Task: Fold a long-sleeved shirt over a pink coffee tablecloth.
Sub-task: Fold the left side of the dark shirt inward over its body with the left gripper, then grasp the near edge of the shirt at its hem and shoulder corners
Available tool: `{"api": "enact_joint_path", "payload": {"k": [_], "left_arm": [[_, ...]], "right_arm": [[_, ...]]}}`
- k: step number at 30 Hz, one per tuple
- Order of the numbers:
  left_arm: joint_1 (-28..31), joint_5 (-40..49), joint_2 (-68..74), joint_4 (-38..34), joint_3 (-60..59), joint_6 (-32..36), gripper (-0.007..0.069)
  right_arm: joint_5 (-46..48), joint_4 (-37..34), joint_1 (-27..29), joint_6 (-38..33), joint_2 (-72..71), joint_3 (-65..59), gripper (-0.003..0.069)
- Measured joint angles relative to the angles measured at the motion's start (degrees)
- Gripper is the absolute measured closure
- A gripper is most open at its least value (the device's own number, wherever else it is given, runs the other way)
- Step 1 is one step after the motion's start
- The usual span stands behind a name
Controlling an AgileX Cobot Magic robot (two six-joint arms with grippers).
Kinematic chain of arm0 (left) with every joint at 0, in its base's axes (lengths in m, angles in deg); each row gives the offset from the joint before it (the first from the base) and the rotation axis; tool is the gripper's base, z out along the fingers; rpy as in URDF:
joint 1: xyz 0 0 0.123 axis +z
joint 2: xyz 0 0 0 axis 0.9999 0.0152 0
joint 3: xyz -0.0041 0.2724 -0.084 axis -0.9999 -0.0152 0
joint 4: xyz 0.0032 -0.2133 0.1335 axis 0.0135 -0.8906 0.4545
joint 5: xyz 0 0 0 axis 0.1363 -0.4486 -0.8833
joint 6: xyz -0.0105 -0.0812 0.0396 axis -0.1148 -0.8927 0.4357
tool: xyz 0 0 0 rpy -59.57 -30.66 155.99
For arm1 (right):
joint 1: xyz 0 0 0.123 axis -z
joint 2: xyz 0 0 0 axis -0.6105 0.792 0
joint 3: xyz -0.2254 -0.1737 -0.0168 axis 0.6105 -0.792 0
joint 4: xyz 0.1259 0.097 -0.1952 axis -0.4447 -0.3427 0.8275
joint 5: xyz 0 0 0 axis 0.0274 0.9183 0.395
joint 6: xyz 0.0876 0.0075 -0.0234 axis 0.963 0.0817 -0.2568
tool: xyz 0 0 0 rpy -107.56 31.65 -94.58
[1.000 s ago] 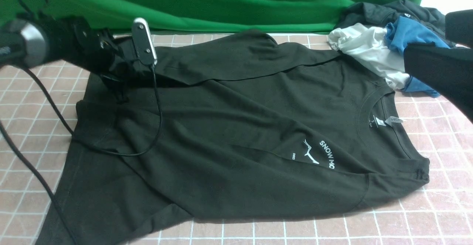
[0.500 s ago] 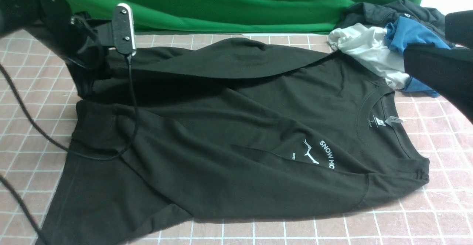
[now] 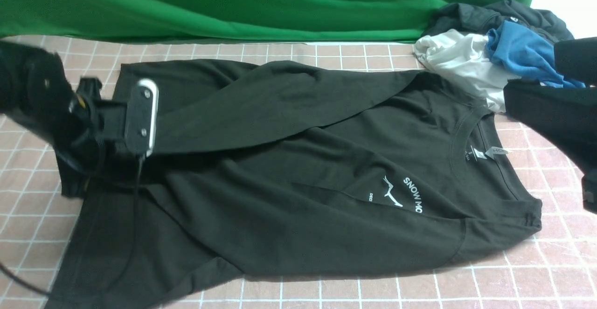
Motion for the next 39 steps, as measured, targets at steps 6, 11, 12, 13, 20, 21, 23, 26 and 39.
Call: {"api": "enact_joint_path", "payload": {"k": [6,11,12,13,20,21,23,26,39], "left_arm": [[-0.06,-1.77,-0.13,0.43,-2.05,-3.95,0.0411],[-0.06,-2.61,-3.16,-2.69,-2.05,-20.24,0.0212],[-0.06,-2.56,-4.33,-4.6,-2.05,-22.53,0.0177],[-0.06,-2.56,-6.09,-7.61,-2.05,-24.17,0.0141],[-0.14,5.03,-14.91,-22.04,-2.05,-32.19,0.0062],[-0.24,6.74,-15.63,-22.56,-2.12,-32.59,0.0068],[-1.13,10.89,-16.84,-22.18,-2.59,-30.26,0.0102],[-4.27,19.31,-17.69,-20.34,-5.73,-23.08,0.0202],[-8.73,15.24,-17.91,-0.18,-26.76,-16.02,0.0266]], "right_arm": [[0.0,-0.68,0.0,0.0,0.0,0.0,0.0248],[0.0,-1.97,0.0,-0.23,0.0,0.0,0.0248],[0.0,-2.51,0.0,-0.42,0.0,0.0,0.0248],[0.0,-3.15,0.0,-0.73,0.0,0.0,0.0248],[0.05,-5.13,0.0,-2.61,0.0,0.0,0.0248],[0.05,-5.25,0.0,-2.87,0.0,0.0,0.0248],[0.05,-5.44,0.0,-3.31,0.0,0.0,0.0248],[0.24,-6.66,0.0,-4.45,0.0,0.0,0.0248],[0.44,-9.35,0.0,-7.3,0.0,0.0,0.0249]]}}
